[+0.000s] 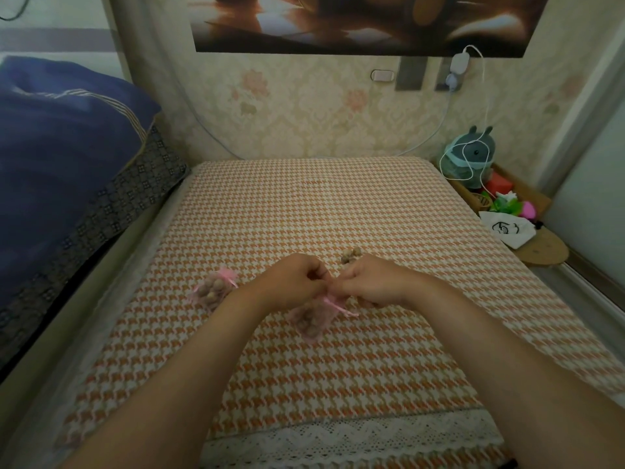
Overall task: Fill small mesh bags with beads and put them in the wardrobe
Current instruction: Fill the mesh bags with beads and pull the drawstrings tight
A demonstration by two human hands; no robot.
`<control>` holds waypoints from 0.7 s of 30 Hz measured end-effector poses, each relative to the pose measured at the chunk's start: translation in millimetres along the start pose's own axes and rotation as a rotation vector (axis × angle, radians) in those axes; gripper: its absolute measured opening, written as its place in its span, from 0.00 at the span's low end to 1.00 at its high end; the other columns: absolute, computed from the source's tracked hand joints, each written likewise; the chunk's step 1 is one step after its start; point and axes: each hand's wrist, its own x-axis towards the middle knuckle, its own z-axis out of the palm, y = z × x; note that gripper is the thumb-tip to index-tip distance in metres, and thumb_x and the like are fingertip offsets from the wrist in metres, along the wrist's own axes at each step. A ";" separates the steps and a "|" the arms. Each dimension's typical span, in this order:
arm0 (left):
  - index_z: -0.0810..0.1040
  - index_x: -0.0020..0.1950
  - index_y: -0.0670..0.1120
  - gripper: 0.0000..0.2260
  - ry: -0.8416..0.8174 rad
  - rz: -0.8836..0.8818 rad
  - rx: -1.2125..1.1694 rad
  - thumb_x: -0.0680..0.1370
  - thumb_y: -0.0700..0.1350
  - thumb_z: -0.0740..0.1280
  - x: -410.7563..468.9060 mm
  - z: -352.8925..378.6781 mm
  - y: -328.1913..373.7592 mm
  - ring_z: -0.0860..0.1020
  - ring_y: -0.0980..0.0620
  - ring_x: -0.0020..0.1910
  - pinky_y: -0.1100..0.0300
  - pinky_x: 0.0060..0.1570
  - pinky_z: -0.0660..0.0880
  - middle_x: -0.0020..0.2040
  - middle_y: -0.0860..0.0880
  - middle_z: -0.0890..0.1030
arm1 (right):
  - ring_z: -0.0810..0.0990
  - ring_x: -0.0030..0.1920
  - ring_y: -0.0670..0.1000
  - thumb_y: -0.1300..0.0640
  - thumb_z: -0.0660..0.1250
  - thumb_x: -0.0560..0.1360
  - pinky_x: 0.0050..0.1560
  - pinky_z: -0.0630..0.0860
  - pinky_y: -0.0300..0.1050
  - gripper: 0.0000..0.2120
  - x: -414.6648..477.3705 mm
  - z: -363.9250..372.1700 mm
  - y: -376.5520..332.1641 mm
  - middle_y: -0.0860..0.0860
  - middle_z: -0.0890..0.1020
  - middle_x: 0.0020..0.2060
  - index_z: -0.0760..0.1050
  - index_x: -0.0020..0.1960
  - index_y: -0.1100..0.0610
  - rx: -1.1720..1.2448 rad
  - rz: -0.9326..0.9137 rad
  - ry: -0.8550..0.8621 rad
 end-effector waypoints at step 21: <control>0.85 0.45 0.49 0.07 -0.038 -0.145 -0.012 0.74 0.38 0.70 2.0 3.7 9.4 0.80 0.57 0.32 0.56 0.41 0.81 0.37 0.48 0.84 | 0.76 0.30 0.37 0.53 0.71 0.78 0.34 0.72 0.35 0.08 6.6 -1.5 9.0 0.37 0.83 0.31 0.86 0.55 0.47 -0.217 -0.073 -0.139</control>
